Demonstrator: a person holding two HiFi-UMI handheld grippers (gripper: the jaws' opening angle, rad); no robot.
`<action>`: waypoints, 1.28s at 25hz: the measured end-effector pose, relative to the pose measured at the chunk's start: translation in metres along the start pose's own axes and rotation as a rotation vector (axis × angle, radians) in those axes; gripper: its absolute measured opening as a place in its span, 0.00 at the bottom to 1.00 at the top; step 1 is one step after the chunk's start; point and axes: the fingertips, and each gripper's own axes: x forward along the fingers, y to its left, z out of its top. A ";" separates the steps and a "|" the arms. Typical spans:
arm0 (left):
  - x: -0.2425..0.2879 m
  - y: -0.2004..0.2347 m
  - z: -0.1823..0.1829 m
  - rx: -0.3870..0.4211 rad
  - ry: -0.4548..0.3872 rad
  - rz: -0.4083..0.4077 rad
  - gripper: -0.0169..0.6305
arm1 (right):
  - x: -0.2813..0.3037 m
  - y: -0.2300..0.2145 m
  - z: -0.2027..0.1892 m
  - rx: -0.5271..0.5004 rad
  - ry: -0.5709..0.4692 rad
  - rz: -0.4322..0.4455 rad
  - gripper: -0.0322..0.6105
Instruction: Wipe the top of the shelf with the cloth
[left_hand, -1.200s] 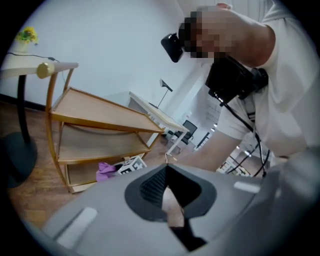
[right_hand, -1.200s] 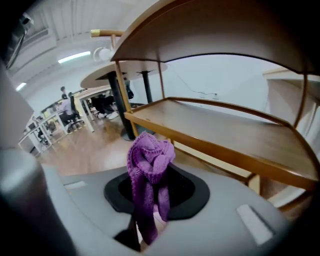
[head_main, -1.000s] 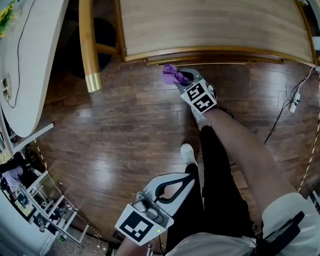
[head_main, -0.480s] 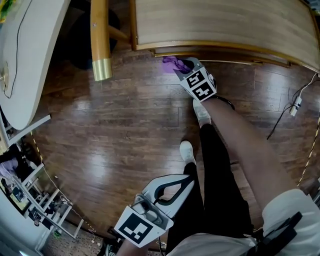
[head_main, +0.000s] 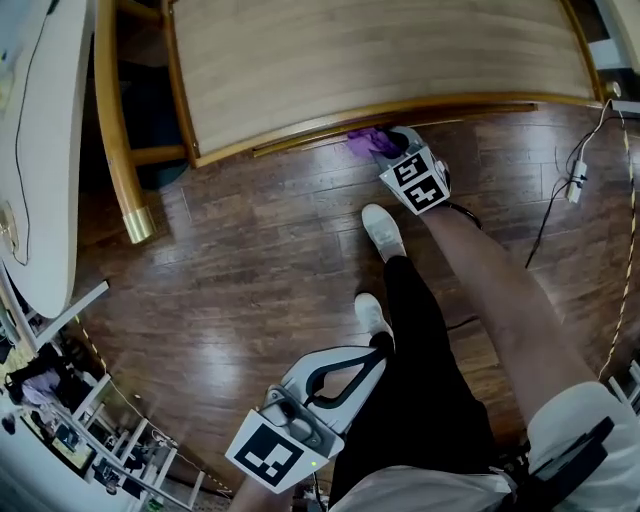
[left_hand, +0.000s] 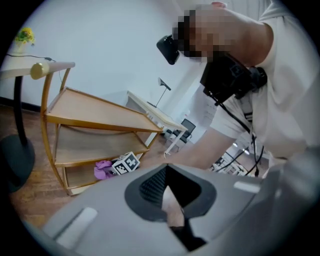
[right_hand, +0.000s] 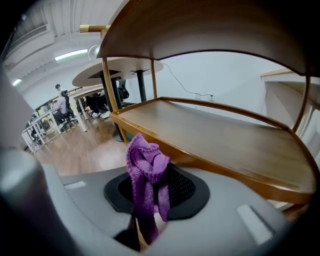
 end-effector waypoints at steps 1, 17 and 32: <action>0.005 -0.003 0.001 0.008 0.009 -0.014 0.05 | -0.005 -0.008 -0.004 0.006 0.002 -0.011 0.20; 0.078 -0.021 0.031 0.081 0.125 -0.177 0.05 | -0.101 -0.158 -0.080 0.082 0.077 -0.217 0.20; 0.102 0.001 0.057 0.124 0.180 -0.234 0.05 | -0.192 -0.280 -0.147 0.148 0.225 -0.433 0.20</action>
